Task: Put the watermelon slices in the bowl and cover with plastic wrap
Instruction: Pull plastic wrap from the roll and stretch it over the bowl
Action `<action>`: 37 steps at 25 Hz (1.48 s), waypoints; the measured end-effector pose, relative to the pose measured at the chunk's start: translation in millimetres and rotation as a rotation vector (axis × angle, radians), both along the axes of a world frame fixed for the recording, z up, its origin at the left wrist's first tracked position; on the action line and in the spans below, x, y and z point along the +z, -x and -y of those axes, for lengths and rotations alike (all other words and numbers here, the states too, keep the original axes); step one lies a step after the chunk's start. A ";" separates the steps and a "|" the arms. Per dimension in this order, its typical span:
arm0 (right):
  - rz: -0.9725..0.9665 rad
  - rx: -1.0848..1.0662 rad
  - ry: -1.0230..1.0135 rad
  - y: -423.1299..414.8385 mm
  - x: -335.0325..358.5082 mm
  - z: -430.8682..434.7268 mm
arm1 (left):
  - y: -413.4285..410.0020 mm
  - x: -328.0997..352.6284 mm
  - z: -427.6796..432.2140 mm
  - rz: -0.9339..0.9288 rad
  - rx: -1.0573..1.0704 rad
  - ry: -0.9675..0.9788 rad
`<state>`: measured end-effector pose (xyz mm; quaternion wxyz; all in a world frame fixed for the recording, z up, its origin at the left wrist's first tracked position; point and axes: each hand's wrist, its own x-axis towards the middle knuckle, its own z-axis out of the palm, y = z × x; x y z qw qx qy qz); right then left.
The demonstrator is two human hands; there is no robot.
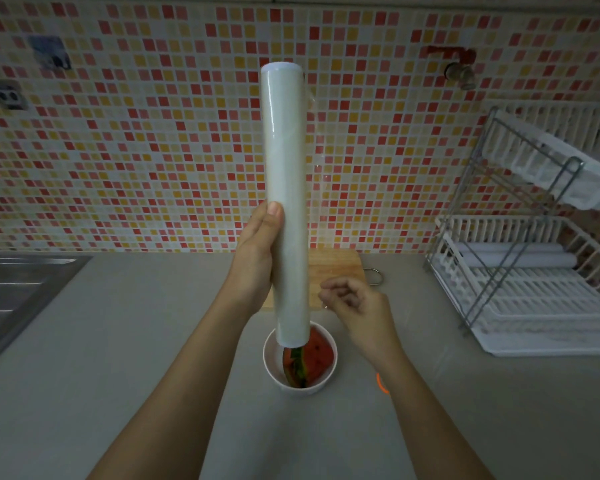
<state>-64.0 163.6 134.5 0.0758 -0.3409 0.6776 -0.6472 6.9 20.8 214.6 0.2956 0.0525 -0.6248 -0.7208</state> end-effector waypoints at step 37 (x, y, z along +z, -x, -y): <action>0.355 -0.559 -0.376 70.0 -162.3 9.3 | 13.7 -165.6 -17.6 0.873 0.216 -0.086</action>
